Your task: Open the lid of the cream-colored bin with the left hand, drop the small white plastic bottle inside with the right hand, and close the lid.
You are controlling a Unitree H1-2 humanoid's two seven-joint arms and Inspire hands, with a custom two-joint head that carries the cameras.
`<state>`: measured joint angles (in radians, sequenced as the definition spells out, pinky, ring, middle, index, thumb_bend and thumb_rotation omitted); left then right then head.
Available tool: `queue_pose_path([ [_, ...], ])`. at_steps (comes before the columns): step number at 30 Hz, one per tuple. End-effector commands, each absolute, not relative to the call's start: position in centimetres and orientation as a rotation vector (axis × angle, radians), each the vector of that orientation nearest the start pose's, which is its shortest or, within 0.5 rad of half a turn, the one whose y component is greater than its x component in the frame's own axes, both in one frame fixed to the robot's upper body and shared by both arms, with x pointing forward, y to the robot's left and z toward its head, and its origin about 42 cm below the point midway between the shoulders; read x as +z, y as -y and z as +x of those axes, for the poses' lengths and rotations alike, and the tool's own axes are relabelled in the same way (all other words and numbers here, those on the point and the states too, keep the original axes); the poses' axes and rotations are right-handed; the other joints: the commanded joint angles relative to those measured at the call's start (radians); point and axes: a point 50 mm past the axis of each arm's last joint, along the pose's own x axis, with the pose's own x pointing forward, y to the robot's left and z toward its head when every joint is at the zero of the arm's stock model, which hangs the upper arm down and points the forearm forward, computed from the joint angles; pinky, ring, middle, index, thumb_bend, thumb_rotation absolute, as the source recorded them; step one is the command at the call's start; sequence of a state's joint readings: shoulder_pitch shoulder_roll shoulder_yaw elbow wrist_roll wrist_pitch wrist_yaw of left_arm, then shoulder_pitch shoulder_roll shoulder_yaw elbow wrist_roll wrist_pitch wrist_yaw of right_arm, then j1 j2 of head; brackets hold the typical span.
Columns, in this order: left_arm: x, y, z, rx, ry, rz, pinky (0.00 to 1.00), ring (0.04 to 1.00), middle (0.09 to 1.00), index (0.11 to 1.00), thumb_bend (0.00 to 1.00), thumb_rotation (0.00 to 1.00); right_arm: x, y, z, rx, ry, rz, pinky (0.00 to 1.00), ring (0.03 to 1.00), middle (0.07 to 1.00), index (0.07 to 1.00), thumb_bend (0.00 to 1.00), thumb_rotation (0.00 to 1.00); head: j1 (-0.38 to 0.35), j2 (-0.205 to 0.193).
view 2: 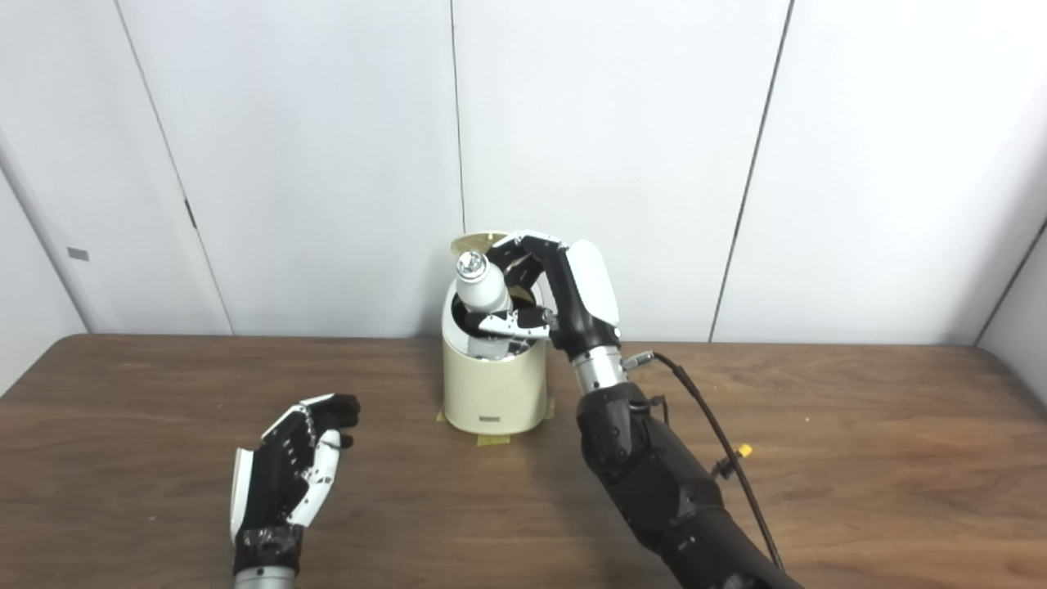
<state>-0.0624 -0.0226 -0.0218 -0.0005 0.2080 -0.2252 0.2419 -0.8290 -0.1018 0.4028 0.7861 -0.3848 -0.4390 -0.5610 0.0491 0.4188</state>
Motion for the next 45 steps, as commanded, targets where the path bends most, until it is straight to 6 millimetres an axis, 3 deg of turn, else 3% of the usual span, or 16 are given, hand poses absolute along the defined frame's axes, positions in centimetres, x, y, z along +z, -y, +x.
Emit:
queue_pose_path([
  [1,10.4,-19.6,28.2,0.176,0.258,0.175,0.60,0.674,0.667,0.657,0.11,0.45,26.0,11.5,50.4,0.027,0.782,-0.529,0.36,0.429,0.502,0.484,0.52,0.00,0.000,0.001],
  [21,10.3,-19.7,28.2,0.171,0.261,0.178,0.60,0.672,0.668,0.658,0.11,0.47,25.5,11.9,49.9,-0.003,0.752,-0.449,0.45,0.500,0.504,0.475,0.53,0.00,-0.007,0.004],
  [23,10.3,-19.7,28.3,0.170,0.258,0.176,0.60,0.674,0.670,0.659,0.11,0.47,25.4,11.9,50.0,0.000,0.744,-0.447,0.46,0.510,0.551,0.485,0.53,0.10,-0.008,0.006],
  [25,10.4,-19.7,28.3,0.171,0.254,0.178,0.61,0.676,0.671,0.660,0.11,0.47,25.3,12.0,50.0,0.001,0.736,-0.442,0.47,0.518,0.570,0.488,0.52,0.13,-0.008,0.006],
  [26,10.4,-19.7,28.3,0.171,0.253,0.179,0.61,0.677,0.671,0.660,0.11,0.46,25.3,12.0,50.0,0.001,0.733,-0.441,0.48,0.524,0.575,0.524,0.75,0.14,-0.008,0.006],
  [27,10.4,-19.7,28.3,0.171,0.254,0.178,0.61,0.678,0.672,0.660,0.11,0.46,25.2,12.0,50.0,0.003,0.731,-0.440,0.48,0.527,0.578,0.547,0.89,0.14,-0.009,0.008],
  [29,10.5,-19.7,28.2,0.171,0.257,0.178,0.60,0.675,0.669,0.658,0.11,0.46,25.2,12.1,50.0,0.006,0.729,-0.440,0.49,0.537,0.587,0.567,0.96,0.15,-0.009,0.008],
  [45,10.4,-20.0,28.3,0.164,0.268,0.183,0.59,0.670,0.668,0.659,0.10,0.47,24.8,12.2,49.7,0.010,0.714,-0.426,0.48,0.528,0.579,0.562,0.99,0.16,-0.012,0.009],
])
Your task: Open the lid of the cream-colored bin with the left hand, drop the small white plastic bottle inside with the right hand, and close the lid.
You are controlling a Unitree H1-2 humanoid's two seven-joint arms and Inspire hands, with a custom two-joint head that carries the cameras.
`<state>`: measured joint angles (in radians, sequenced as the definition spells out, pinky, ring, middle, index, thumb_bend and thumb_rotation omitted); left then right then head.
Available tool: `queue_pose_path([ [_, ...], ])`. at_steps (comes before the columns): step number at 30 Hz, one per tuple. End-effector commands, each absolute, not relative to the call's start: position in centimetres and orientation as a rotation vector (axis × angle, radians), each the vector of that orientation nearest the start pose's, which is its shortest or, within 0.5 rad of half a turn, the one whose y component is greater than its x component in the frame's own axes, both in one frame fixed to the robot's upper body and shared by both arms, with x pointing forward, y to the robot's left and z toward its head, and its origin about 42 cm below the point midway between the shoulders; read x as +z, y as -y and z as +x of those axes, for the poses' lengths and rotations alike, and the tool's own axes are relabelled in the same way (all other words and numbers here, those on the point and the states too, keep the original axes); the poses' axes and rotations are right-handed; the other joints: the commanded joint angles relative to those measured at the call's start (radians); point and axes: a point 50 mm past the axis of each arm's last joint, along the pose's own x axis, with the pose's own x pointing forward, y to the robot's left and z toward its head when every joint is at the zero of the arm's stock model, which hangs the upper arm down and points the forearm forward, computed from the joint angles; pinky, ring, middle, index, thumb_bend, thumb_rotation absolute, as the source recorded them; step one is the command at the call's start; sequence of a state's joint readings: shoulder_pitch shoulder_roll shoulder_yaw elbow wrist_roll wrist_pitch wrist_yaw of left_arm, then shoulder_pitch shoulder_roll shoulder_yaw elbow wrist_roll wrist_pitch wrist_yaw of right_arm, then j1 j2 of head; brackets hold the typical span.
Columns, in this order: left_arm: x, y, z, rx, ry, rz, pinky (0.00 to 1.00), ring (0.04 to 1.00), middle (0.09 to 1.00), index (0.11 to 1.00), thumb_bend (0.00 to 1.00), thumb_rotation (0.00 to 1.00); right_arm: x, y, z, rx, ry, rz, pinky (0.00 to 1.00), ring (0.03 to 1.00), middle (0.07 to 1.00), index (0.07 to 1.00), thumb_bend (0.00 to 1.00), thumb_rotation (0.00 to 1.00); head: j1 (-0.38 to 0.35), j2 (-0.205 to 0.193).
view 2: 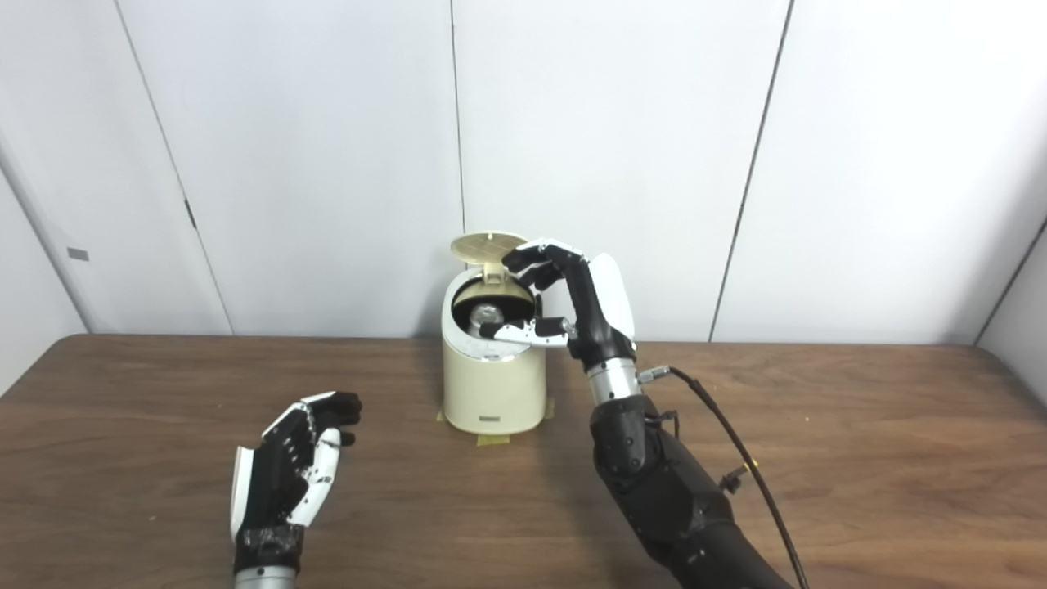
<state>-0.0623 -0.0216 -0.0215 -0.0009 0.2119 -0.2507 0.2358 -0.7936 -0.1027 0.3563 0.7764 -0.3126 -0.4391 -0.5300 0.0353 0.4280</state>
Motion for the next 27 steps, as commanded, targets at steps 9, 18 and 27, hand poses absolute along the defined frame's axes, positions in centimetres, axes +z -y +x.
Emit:
queue_pose_path([
  [9,10.5,-19.9,28.4,0.169,0.257,0.171,0.60,0.672,0.668,0.659,0.11,0.47,24.5,12.9,49.0,-0.041,0.733,-0.397,0.44,0.480,0.516,0.495,0.92,0.14,-0.004,0.002],
  [18,10.4,-20.0,28.6,0.166,0.252,0.170,0.60,0.674,0.670,0.661,0.10,0.42,23.9,14.8,46.4,-0.153,0.758,-0.274,0.27,0.319,0.442,0.485,0.53,0.03,-0.016,-0.003],
  [27,10.2,-20.2,29.0,0.166,0.262,0.176,0.60,0.670,0.667,0.662,0.09,0.40,22.1,20.0,43.4,-0.281,0.744,-0.219,0.43,0.438,0.462,0.515,0.52,0.00,-0.025,-0.004],
])
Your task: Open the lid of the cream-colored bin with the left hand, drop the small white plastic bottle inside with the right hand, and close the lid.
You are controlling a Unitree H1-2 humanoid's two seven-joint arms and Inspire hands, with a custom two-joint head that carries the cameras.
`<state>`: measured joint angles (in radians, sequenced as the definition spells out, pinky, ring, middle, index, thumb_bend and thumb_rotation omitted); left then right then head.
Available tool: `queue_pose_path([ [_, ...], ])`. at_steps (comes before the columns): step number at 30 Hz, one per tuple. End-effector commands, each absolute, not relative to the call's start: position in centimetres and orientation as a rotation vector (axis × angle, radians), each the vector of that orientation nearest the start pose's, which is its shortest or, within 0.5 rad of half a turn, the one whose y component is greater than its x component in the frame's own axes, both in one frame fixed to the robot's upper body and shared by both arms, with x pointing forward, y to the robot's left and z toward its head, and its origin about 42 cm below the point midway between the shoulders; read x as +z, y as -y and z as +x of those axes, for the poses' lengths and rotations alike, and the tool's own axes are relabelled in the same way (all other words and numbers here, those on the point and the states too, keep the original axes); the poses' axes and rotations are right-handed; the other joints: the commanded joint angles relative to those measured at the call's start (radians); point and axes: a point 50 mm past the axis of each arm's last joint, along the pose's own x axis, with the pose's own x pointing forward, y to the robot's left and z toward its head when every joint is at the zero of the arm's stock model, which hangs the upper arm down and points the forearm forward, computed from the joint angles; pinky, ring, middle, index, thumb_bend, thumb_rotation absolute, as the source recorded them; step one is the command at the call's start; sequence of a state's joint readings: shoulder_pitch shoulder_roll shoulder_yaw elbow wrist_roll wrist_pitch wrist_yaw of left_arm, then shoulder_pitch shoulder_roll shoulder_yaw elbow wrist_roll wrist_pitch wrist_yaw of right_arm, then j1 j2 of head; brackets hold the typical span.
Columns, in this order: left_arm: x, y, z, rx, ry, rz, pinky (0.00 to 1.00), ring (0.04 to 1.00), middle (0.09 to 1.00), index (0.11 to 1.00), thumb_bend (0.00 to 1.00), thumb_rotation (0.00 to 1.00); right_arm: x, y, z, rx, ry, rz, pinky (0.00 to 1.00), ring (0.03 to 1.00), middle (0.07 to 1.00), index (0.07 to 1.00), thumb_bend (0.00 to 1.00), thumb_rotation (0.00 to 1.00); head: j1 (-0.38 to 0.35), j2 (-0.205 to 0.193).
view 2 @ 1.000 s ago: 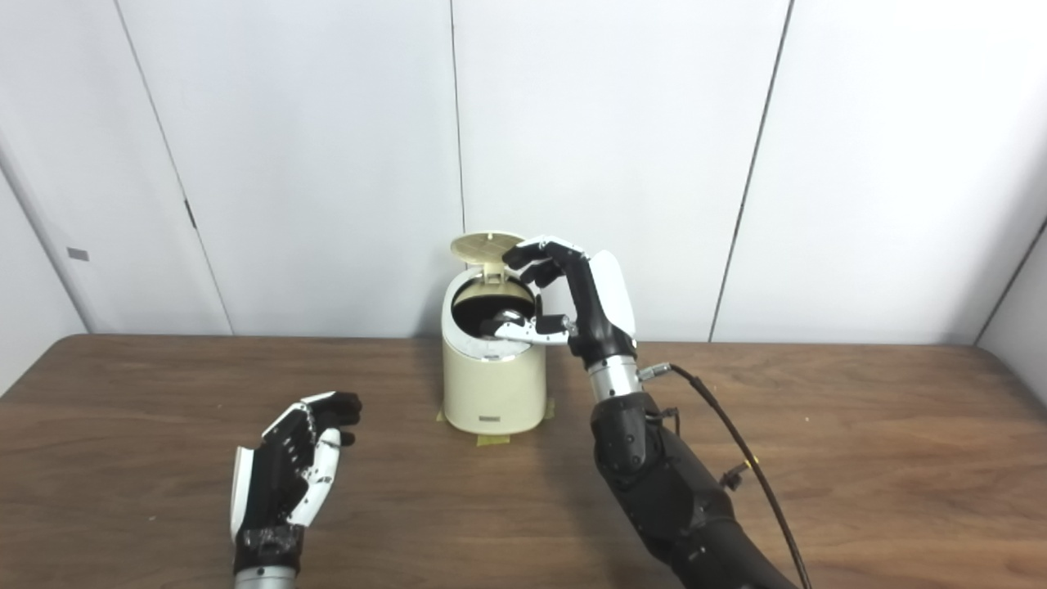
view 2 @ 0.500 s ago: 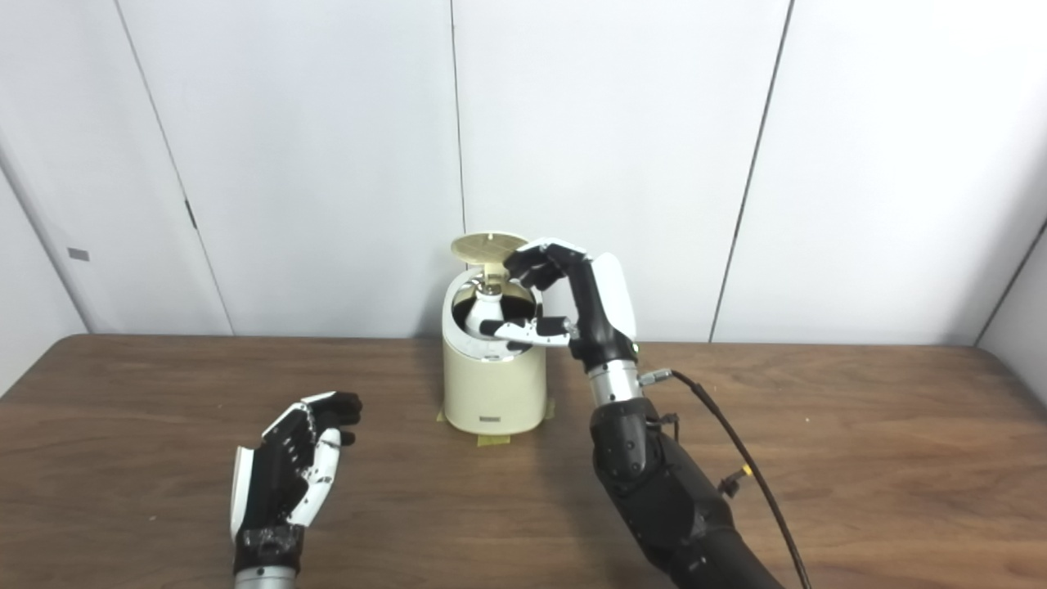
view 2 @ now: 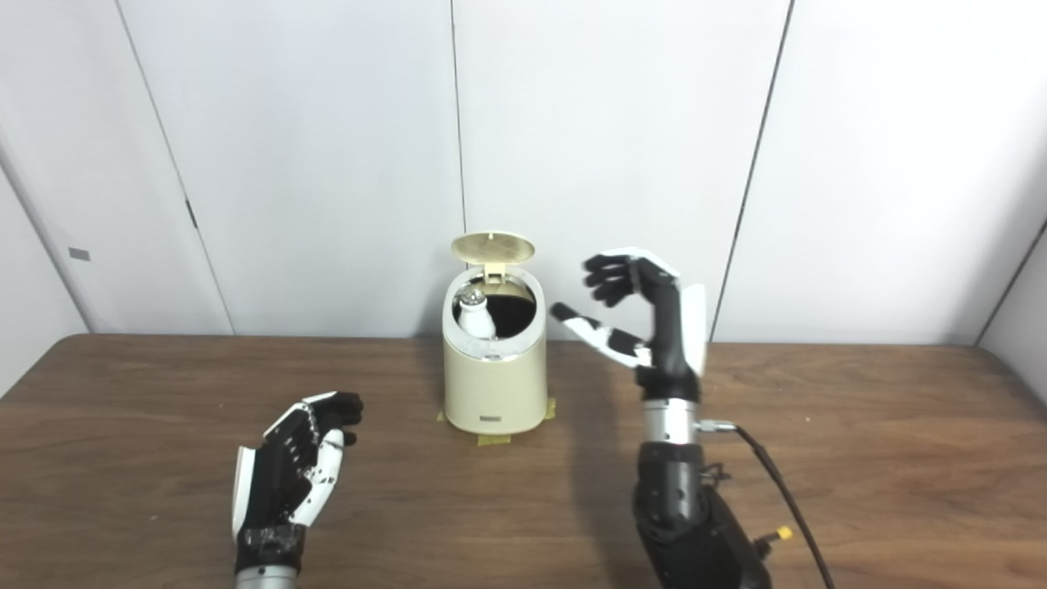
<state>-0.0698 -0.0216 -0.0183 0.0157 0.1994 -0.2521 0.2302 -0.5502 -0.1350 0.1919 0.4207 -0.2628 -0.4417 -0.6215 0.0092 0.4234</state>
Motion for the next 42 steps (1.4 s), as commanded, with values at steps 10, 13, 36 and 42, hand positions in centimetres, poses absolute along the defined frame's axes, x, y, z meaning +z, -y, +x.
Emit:
queue_pose_path([
  [10,10.1,-20.7,29.1,0.169,0.259,0.159,0.61,0.678,0.668,0.662,0.10,0.47,17.1,24.9,38.5,-0.296,0.588,-0.152,0.46,0.500,0.493,0.483,0.52,0.00,0.000,0.002],
  [13,10.1,-20.8,29.0,0.173,0.257,0.159,0.61,0.679,0.669,0.662,0.09,0.44,15.3,25.5,37.1,-0.288,0.528,-0.153,0.52,0.593,0.634,0.493,0.50,0.14,0.000,0.006],
  [36,11.4,-22.4,28.9,0.180,0.258,0.180,0.65,0.693,0.686,0.682,0.20,0.69,12.3,23.9,34.0,-0.239,0.346,-0.154,0.57,0.675,0.708,0.704,0.24,0.17,-0.022,0.029],
  [42,15.5,-22.7,30.1,0.148,0.362,0.345,0.68,0.725,0.733,0.741,0.44,1.00,12.4,23.9,34.1,-0.247,0.338,-0.129,0.57,0.673,0.700,0.695,0.25,0.16,-0.020,0.031],
])
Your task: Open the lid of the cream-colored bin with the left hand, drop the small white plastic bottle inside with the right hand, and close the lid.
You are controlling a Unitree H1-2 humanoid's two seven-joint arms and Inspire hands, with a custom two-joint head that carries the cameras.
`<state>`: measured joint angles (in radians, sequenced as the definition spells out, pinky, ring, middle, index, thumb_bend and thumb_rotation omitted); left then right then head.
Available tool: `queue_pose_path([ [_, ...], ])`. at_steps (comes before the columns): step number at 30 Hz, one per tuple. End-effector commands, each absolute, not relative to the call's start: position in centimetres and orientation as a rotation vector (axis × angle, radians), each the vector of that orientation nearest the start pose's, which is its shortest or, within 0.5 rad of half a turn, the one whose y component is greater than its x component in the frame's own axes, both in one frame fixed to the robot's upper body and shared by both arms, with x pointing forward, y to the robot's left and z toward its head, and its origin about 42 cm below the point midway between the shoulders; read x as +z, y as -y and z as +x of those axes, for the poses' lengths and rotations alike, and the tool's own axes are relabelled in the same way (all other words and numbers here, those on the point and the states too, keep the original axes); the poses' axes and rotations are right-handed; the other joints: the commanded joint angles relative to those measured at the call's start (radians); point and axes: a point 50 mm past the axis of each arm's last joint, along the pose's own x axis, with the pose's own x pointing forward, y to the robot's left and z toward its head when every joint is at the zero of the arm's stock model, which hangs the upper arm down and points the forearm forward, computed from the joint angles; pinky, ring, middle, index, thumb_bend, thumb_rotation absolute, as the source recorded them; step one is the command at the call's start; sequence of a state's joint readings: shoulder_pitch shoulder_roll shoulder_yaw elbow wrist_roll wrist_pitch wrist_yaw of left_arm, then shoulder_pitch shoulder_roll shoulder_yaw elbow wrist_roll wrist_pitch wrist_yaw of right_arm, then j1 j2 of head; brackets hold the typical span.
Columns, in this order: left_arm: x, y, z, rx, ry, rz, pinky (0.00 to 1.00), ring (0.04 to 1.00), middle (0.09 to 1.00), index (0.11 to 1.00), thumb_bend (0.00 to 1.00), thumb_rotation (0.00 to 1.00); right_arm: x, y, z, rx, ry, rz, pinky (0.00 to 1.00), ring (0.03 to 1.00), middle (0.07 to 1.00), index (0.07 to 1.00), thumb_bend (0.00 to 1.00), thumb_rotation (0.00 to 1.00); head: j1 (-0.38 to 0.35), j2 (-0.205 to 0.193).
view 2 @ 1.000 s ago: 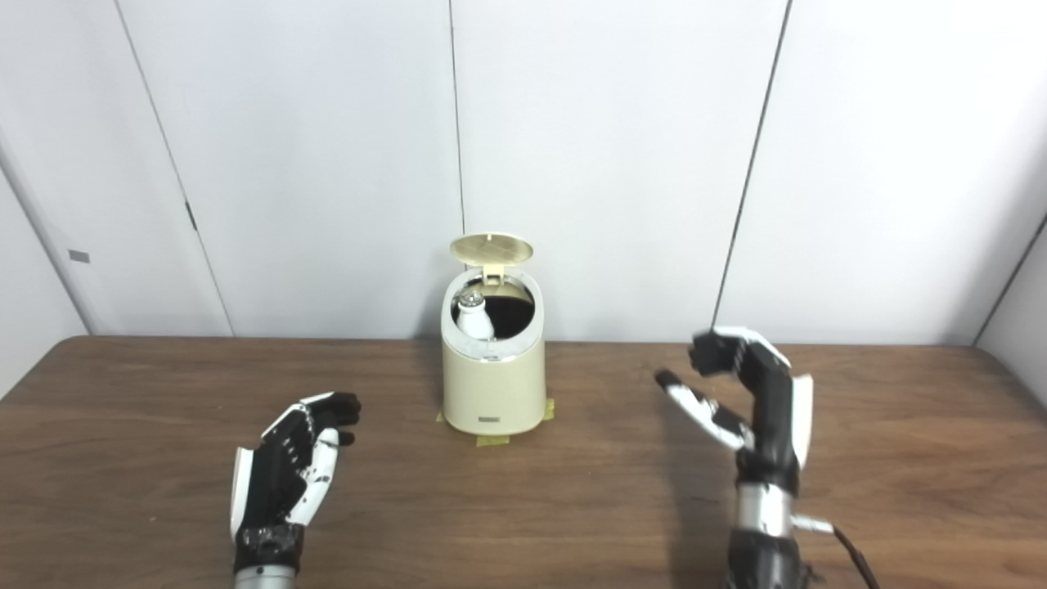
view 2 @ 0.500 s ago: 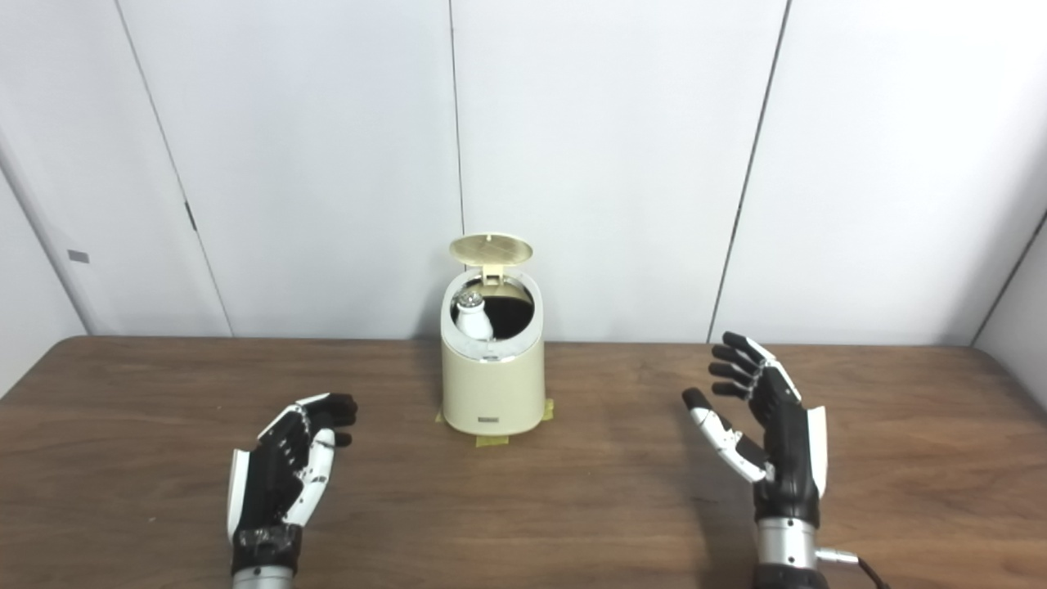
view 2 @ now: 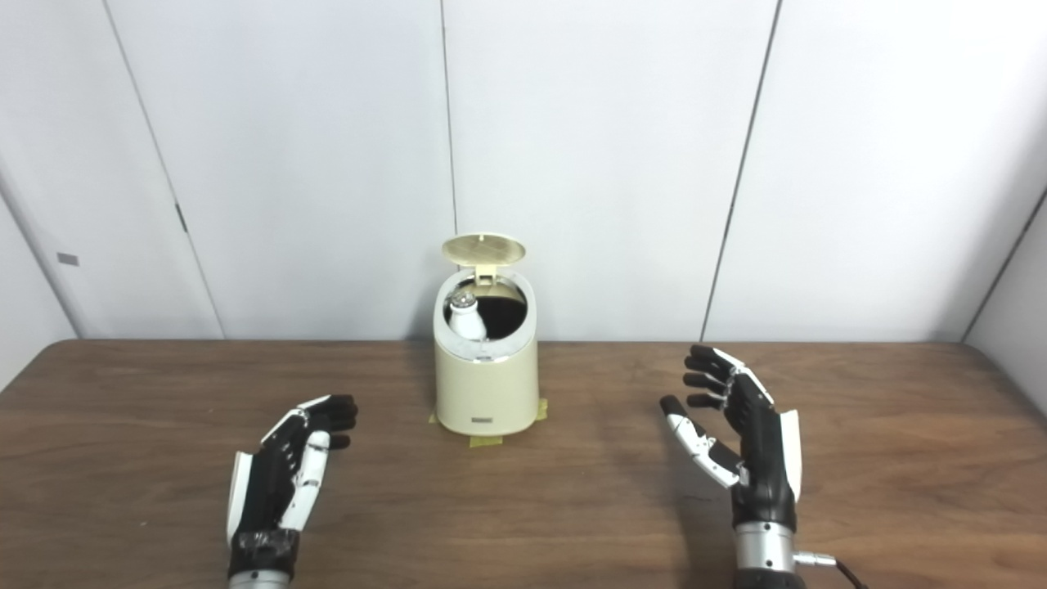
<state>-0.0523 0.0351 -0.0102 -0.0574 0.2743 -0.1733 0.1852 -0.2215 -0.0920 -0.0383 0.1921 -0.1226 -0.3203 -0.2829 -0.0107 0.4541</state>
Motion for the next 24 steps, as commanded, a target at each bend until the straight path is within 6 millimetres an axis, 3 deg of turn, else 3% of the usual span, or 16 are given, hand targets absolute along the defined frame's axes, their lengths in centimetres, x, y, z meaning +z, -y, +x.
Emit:
queue_pose_path([
  [1,16.6,-22.7,30.4,0.140,0.395,0.364,0.69,0.733,0.743,0.753,0.47,1.00,12.3,23.8,34.1,-0.250,0.341,-0.129,0.57,0.670,0.698,0.692,0.25,0.16,0.000,0.000],
  [8,25.4,-22.6,33.1,0.137,0.590,0.473,0.82,0.819,0.795,0.809,0.58,1.00,12.2,23.7,34.1,-0.268,0.356,-0.127,0.55,0.651,0.685,0.677,0.24,0.15,0.012,0.002],
  [15,32.6,-21.5,35.3,0.147,0.673,0.573,0.82,0.819,0.809,0.819,0.69,1.00,12.1,23.5,34.3,-0.270,0.355,-0.143,0.55,0.651,0.685,0.678,0.24,0.17,0.015,0.001],
  [17,34.3,-20.9,35.8,0.153,0.671,0.616,0.83,0.831,0.814,0.820,0.77,1.00,12.0,23.5,34.3,-0.268,0.352,-0.134,0.55,0.654,0.689,0.682,0.24,0.17,0.014,0.002],
  [20,36.8,-19.8,36.4,0.133,0.669,0.688,0.92,0.909,0.863,0.856,0.89,1.00,12.0,23.5,34.4,-0.263,0.356,-0.123,0.55,0.656,0.690,0.680,0.24,0.17,0.012,0.003],
  [24,39.5,-18.1,37.2,0.064,0.658,0.772,1.00,0.996,0.926,0.864,0.92,1.00,11.9,23.5,34.4,-0.259,0.356,-0.137,0.55,0.652,0.688,0.680,0.24,0.15,0.009,0.005],
])
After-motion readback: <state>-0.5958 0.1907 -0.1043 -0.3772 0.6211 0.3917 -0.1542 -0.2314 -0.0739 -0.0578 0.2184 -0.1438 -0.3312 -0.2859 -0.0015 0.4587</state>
